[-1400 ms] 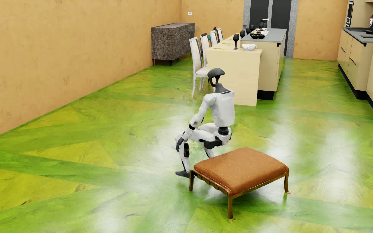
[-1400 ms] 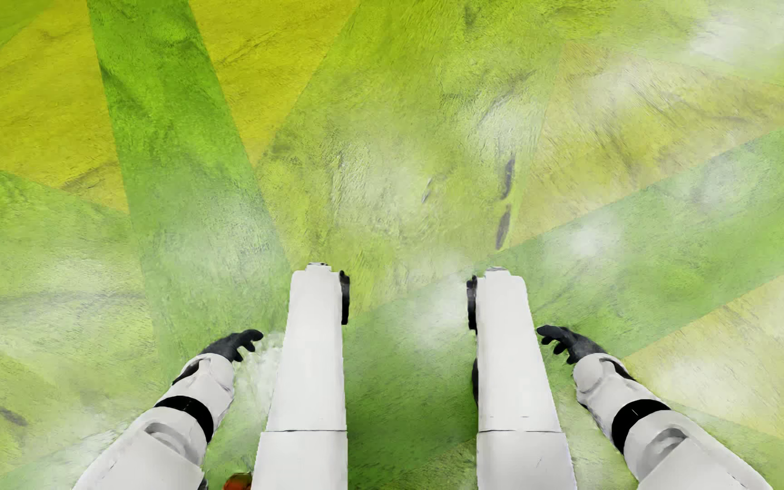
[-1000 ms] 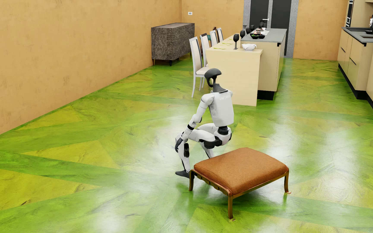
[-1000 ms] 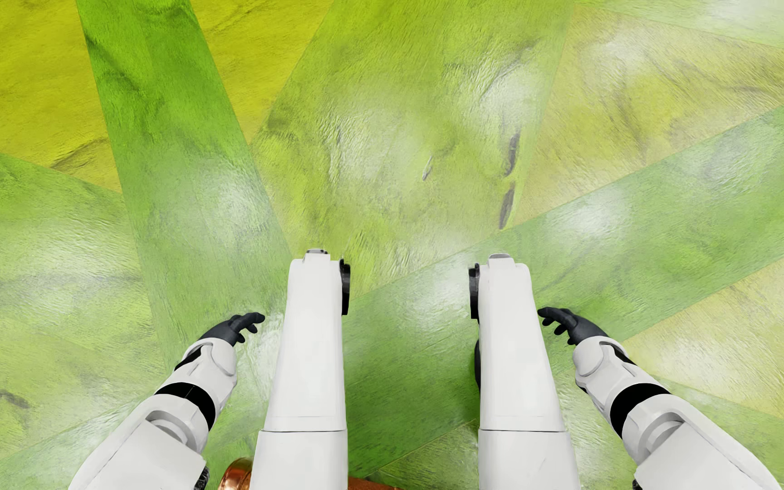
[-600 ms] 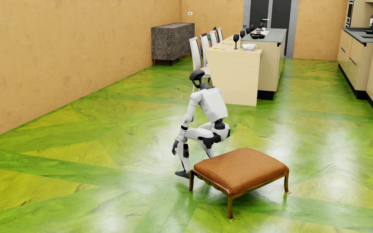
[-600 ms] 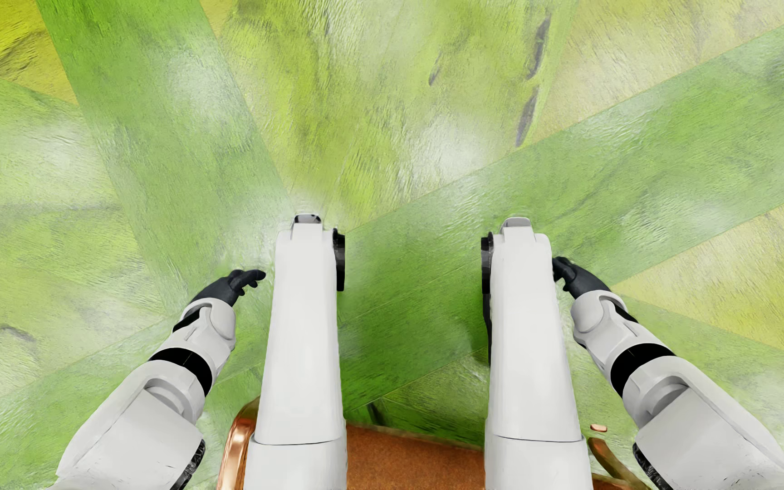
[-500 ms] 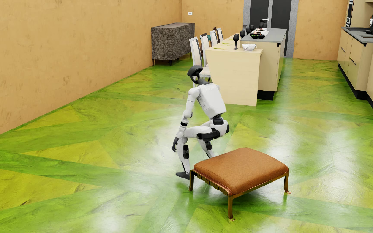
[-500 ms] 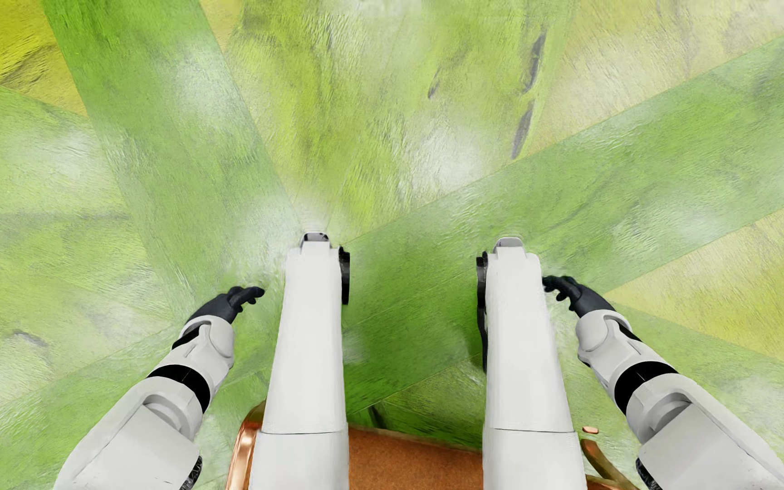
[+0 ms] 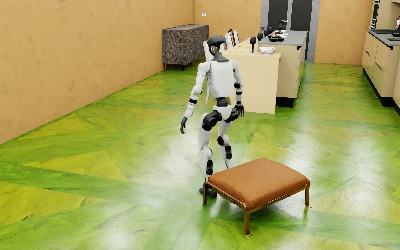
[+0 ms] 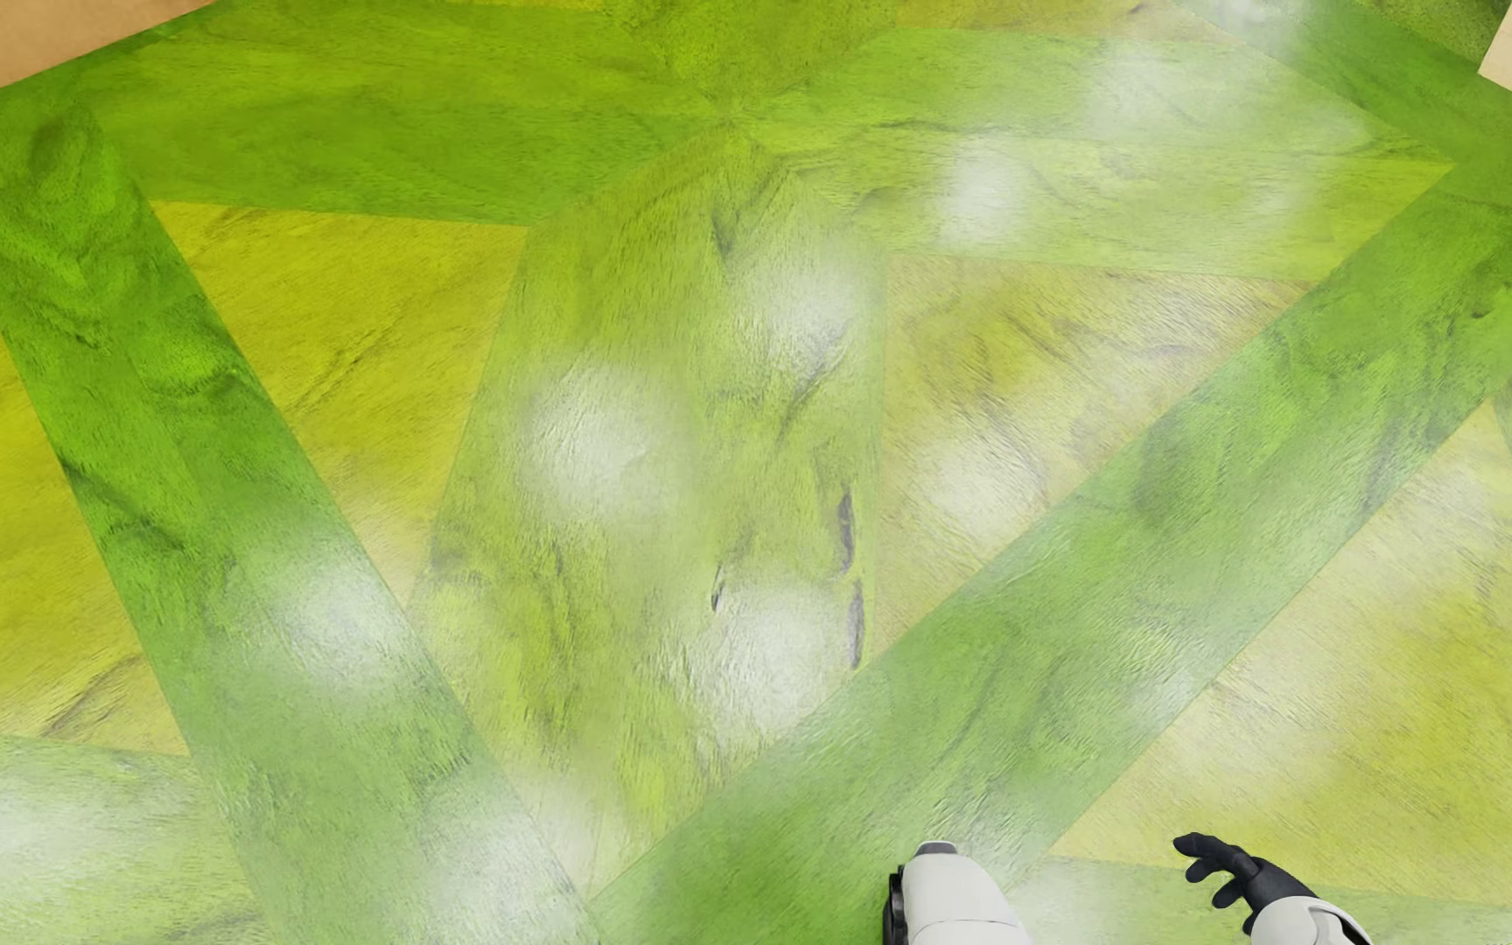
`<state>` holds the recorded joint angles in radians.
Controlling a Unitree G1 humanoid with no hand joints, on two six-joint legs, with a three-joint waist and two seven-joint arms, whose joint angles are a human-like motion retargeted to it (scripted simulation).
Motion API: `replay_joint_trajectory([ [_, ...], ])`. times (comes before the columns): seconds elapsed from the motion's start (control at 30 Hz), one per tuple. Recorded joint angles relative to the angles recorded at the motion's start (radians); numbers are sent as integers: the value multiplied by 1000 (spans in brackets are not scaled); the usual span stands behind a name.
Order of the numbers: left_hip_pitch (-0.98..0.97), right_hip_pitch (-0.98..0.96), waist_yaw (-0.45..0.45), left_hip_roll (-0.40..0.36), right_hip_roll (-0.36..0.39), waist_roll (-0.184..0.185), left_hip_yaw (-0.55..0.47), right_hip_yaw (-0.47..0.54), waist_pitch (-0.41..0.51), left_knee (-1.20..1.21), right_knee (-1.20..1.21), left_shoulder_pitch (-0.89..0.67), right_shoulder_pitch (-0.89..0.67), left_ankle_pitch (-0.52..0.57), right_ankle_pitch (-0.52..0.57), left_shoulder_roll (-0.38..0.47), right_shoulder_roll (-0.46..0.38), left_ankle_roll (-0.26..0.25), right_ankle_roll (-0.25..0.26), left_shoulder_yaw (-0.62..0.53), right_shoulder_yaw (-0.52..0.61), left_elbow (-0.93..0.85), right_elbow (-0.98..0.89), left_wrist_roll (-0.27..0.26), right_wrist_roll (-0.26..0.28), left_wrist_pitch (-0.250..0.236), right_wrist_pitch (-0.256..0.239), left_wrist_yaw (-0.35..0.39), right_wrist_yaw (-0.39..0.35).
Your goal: Rise from the chair
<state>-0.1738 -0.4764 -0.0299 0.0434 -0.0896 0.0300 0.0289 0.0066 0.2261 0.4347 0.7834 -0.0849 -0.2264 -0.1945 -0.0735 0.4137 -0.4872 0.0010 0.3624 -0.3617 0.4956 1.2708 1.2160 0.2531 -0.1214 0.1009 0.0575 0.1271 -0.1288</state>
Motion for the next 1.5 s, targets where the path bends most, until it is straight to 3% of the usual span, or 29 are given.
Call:
replay_joint_trajectory([
  [0.2, 263, 71, -2, 47, -54, 17, 84, -29, -76, -157, -445, -10, 25, -46, 12, 1, -20, -30, -103, 52, -15, 30, 28, -7, 4, -12, 9, -4, 17],
  [0.27, 334, 96, -8, 83, -45, 25, 101, -54, -88, -162, -420, -15, 28, -34, 35, 5, -16, -67, -94, 64, -20, 7, 33, -21, -6, -26, 10, 18, 27],
  [0.33, 353, 123, -12, 147, 0, 31, 111, -67, -93, -70, -384, -2, 32, 35, 87, 14, 6, -142, -123, 79, -13, -16, 36, -37, -17, -43, 6, 46, 27],
  [0.4, 256, 214, 4, 191, 42, 37, 71, -72, -96, 191, -429, 8, 44, 195, 57, 10, 6, -200, -209, 104, 12, -27, 27, -35, -34, -39, 11, 48, 24],
  [0.43, 181, 272, 24, 195, 60, 45, 43, -82, -85, 340, -478, 8, 40, 255, 65, -3, -7, -192, -244, 125, 29, -30, 17, -40, -46, -38, 12, 59, 20],
  [0.5, 25, 350, 68, 155, 76, 43, -12, -95, -57, 551, -516, 24, 18, 184, 47, -30, -27, -163, -253, 170, 78, -32, 11, -42, -43, -36, 12, 74, 0],
  [0.57, -108, 417, 107, 81, 86, 39, -51, -95, -46, 543, -548, 47, -5, 113, 10, -53, -42, -124, -266, 195, 94, -20, 16, -13, -30, -22, 12, 38, -14],
  [0.63, -208, 491, 135, 0, 88, 38, -73, -100, -43, 342, -591, 57, -17, 98, -35, -73, -63, -91, -258, 207, 89, -2, 9, -2, -5, -14, 0, 8, -15],
  [0.7, -231, 564, 152, -69, 96, 40, -69, -106, -46, 22, -622, 69, -18, 169, -71, -87, -78, -76, -260, 213, 104, 21, 15, -26, 7, -20, -13, 24, -27],
  [0.77, -200, 629, 160, -87, 114, 44, -44, -122, -63, -202, -617, 98, -15, 269, -84, -80, -73, -84, -266, 224, 118, 29, 26, -35, 4, -13, -15, 20, -18],
  [0.83, -150, 671, 154, -65, 130, 38, -11, -128, -85, -165, -523, 136, -2, 259, -91, -54, -48, -94, -257, 240, 95, 42, 26, -33, -14, 0, -9, 9, -5],
  [0.87, -115, 662, 142, -64, 115, 24, -12, -133, -94, -168, -409, 146, 9, 277, -76, -43, -34, -80, -217, 239, 77, 51, 22, -43, -9, 5, -8, 16, -17],
  [0.93, -38, 563, 114, -77, 32, 5, -30, -145, -88, -133, -53, 136, 37, 253, 91, -37, -21, -37, 7, 213, 52, 67, 18, -64, 28, 15, 4, 13, -14],
  [0.97, 8, 490, 100, -76, -8, -3, -21, -146, -77, -126, 129, 129, 40, 217, 151, -32, -17, -8, 53, 209, 58, 48, 16, -80, 43, 15, 10, 23, -1],
  [1.03, 87, 380, 72, -64, -39, -1, -14, -123, -58, -125, 284, 96, 42, 176, 70, -33, -6, -2, -6, 207, 73, 27, 34, -81, 45, -4, 15, 51, -14],
  [1.13, 141, 290, 46, -17, -58, 3, -27, -83, -87, -127, 63, 73, 76, 125, 15, -28, 8, -42, -56, 164, 25, -24, 39, -90, 58, -28, 14, 84, -1],
  [1.27, 83, 293, 50, 50, -88, -12, -76, 16, -122, 8, -447, 41, 112, 35, 171, -23, 4, -93, -94, 76, -6, -36, 48, -83, 61, -42, 12, 89, -3],
  [1.37, 56, 302, 59, 93, -121, -23, -117, 37, -135, 21, -488, 33, 120, 38, 257, -30, -10, -131, -50, 50, -18, -19, 41, -82, 54, -45, 7, 85, 1],
  [1.5, -56, 386, 77, 160, -85, -12, -151, -4, -147, 35, -518, 18, 121, 130, 37, -35, -45, -195, -110, 46, -37, 8, 12, -42, 17, -44, -14, 60, 7],
])
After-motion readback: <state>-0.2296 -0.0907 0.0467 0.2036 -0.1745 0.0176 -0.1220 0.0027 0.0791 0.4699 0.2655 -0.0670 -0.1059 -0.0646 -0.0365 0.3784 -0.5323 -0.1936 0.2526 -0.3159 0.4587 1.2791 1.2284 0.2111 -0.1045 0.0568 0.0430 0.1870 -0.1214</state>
